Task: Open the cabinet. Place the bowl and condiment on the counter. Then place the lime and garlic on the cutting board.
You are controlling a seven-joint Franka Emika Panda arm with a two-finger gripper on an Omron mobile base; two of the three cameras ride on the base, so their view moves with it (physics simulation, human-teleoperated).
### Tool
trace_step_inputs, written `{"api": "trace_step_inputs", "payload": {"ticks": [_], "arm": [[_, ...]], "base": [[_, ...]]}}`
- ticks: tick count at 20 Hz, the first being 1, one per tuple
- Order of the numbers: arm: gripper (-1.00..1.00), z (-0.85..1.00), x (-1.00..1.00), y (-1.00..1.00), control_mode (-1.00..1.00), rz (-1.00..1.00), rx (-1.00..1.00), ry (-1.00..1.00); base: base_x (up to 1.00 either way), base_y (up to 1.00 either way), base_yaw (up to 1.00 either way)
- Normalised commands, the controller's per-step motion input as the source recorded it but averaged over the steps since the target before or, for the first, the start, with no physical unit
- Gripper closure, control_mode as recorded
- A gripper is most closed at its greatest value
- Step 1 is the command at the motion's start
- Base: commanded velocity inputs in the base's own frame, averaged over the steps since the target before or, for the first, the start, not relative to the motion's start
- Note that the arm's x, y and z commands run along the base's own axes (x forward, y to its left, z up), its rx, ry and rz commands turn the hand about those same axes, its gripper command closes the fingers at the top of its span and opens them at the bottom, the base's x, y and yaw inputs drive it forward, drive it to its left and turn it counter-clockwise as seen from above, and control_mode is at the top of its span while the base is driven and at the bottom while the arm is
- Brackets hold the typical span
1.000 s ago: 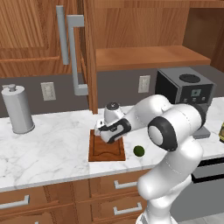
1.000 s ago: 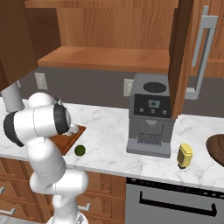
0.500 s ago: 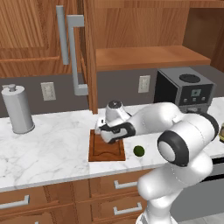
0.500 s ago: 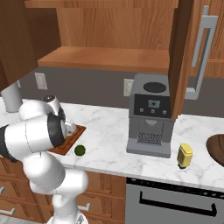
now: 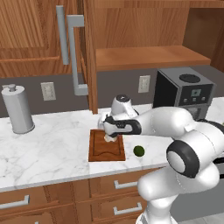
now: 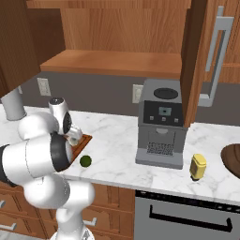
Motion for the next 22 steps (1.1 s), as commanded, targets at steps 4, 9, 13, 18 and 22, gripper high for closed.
{"api": "trace_step_inputs", "payload": {"ticks": [4, 9, 13, 18, 22], "arm": [[-1.0, 0.01, -0.11, -0.13, -1.0, 0.0, 0.02, 0.11], [-1.0, 0.02, -0.14, -0.14, -1.0, 0.0, 0.0, 0.08], [-1.0, 0.06, -0.15, -0.07, -1.0, 0.0, -0.03, 0.01], [-1.0, 0.0, -0.2, -0.09, -1.0, 0.01, -0.07, 0.0], [-1.0, 0.0, -0.31, -0.18, -1.0, 0.04, -0.04, -0.02]], "base": [[0.0, 0.0, 0.0], [0.0, 0.0, 0.0], [0.0, 0.0, 0.0], [0.0, 0.0, 0.0], [0.0, 0.0, 0.0]]}}
